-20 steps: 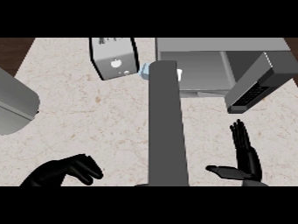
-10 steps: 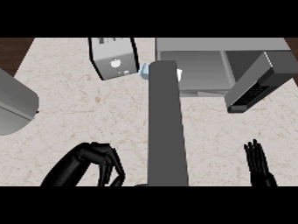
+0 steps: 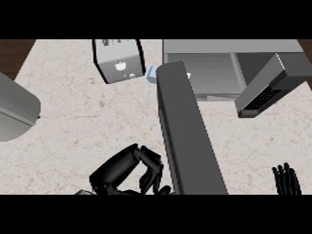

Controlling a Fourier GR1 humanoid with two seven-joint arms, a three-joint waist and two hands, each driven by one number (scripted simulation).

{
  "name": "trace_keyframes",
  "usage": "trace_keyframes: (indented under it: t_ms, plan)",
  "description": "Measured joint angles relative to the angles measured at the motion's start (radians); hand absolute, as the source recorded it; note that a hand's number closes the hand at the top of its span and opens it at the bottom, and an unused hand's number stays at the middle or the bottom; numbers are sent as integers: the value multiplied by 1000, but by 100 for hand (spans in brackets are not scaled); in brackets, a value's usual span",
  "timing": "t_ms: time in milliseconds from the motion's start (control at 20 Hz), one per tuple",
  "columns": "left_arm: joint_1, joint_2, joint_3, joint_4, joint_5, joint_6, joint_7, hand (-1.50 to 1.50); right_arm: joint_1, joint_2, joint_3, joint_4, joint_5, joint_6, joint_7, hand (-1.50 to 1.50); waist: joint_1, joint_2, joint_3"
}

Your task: Pick up the milk, place it into the microwave and close the microwave

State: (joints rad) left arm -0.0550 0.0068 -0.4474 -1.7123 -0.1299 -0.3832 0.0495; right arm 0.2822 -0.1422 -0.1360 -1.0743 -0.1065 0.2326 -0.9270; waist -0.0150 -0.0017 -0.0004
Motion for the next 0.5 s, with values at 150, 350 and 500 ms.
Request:
trace_keyframes:
  t_ms: [150, 350, 500]
  plan:
    - [-54, -6, -68, 63, -39, 49, -30, 150, 53, -7, 14, -56, -11, 9, -1, -150, 0, 0, 0]
    - [-152, -7, -187, 168, -37, 183, -36, 150, 94, -35, 32, -145, -37, 35, 16, -150, -10, 0, -1]
    - [-210, -7, -289, 256, -2, 289, -46, 150, 119, -50, 51, -219, -64, 57, 32, -150, -27, 2, -2]
